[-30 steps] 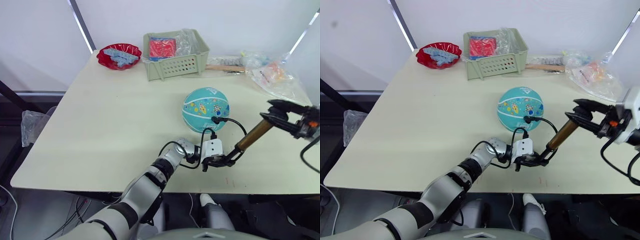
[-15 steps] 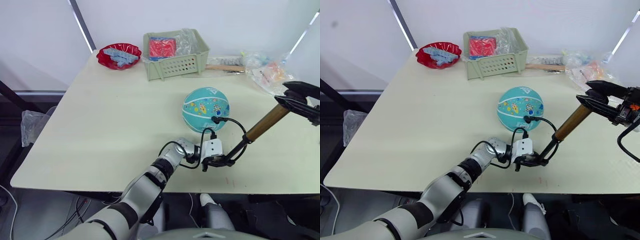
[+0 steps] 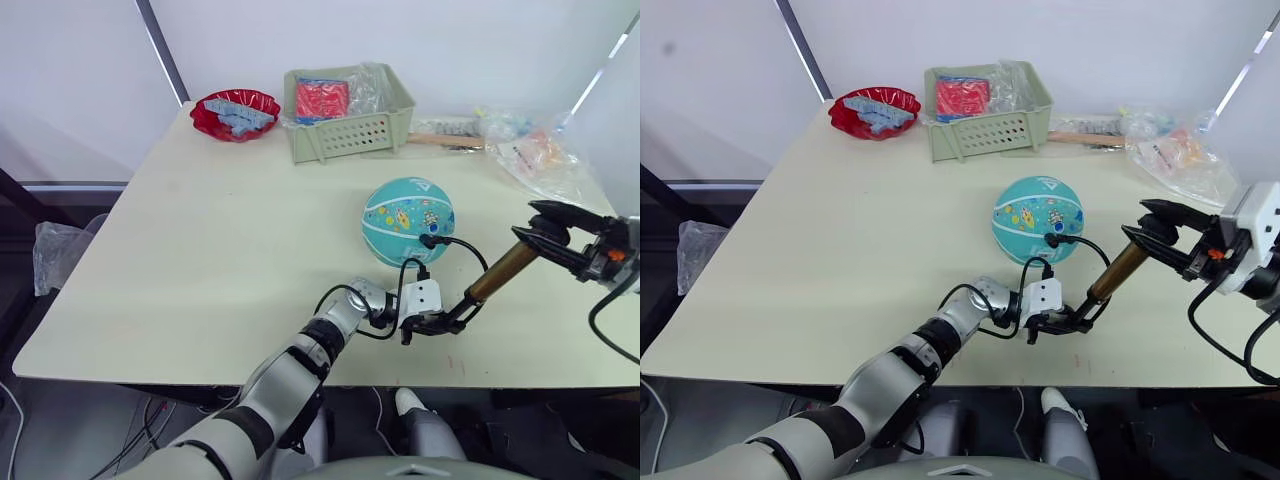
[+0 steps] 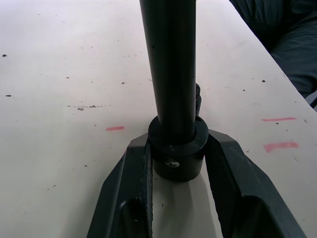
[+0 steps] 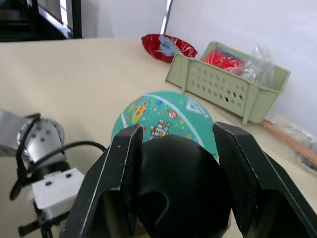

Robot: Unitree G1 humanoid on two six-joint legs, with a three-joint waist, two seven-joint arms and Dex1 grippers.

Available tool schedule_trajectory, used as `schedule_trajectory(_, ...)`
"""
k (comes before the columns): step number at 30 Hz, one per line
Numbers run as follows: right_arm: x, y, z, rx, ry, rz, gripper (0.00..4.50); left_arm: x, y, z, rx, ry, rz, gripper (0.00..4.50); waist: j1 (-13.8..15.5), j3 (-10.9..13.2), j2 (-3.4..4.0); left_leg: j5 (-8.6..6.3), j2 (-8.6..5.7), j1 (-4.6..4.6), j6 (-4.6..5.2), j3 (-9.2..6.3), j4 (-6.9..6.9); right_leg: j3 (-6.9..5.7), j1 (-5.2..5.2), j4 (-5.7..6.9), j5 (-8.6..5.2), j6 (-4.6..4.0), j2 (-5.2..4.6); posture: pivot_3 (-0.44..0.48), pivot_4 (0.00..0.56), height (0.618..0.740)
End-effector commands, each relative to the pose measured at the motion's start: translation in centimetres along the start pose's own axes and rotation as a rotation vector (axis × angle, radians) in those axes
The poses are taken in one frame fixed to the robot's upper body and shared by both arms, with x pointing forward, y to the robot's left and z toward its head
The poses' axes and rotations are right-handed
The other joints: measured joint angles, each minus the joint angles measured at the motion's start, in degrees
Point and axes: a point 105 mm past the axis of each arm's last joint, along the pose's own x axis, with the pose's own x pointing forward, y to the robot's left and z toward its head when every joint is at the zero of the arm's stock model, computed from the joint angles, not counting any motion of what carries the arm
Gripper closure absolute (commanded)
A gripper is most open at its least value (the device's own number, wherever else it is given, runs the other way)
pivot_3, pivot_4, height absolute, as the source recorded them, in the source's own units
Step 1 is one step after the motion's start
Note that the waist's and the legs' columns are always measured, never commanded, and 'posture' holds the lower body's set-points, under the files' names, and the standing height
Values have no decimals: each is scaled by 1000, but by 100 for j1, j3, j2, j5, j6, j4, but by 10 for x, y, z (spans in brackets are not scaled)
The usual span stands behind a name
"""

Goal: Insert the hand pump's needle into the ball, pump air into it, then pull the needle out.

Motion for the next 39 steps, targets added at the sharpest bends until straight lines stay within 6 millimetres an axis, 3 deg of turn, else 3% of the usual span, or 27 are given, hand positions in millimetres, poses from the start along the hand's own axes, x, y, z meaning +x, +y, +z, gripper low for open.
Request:
schedule_trajectory(1, 3, 16, -46, 67, 122, 43, 2763, -16, -27, -73, -132, 270, -55, 3475, -13, -5, 4, 0, 0, 0, 0, 1, 0, 1, 0, 0, 0, 0, -2, 0, 150, 738)
schedule_trajectory(9, 15, 45, -73, 144, 117, 97, 2763, -17, -26, -73, -137, 269, -52, 3475, -40, -19, -2, 0, 1, 1, -1, -1, 0, -1, 1, -1, 0, 0, -3, 0, 150, 738)
schedule_trajectory(14, 18, 44, -69, 139, 93, 83, 2763, -17, -25, -72, -135, 268, -51, 3475, -55, -18, 5, -1, 2, 1, -1, -1, -1, 0, 1, -1, 0, -1, -5, 0, 150, 738)
schedule_trajectory(25, 4, -1, 9, -6, -32, 14, 2763, -17, -26, -72, -129, 270, -60, 3475, -56, 48, 100, -1, -6, -11, -1, 3, 0, 2, -7, -1, 1, 0, -17, 0, 150, 738)
schedule_trajectory(29, -7, -17, 37, -74, -49, -15, 2763, -16, -26, -71, -126, 269, -63, 3475, -56, 59, 103, 0, -15, -15, 0, 3, 0, -1, -9, -1, 1, 1, -17, 0, 150, 738)
schedule_trajectory(39, -18, -29, 104, -241, -91, -7, 2763, -16, -25, -70, -124, 269, -63, 3475, -64, 82, 104, 1, -27, -17, 1, 4, 4, -1, -9, 0, 1, 4, -14, 0, 150, 738)
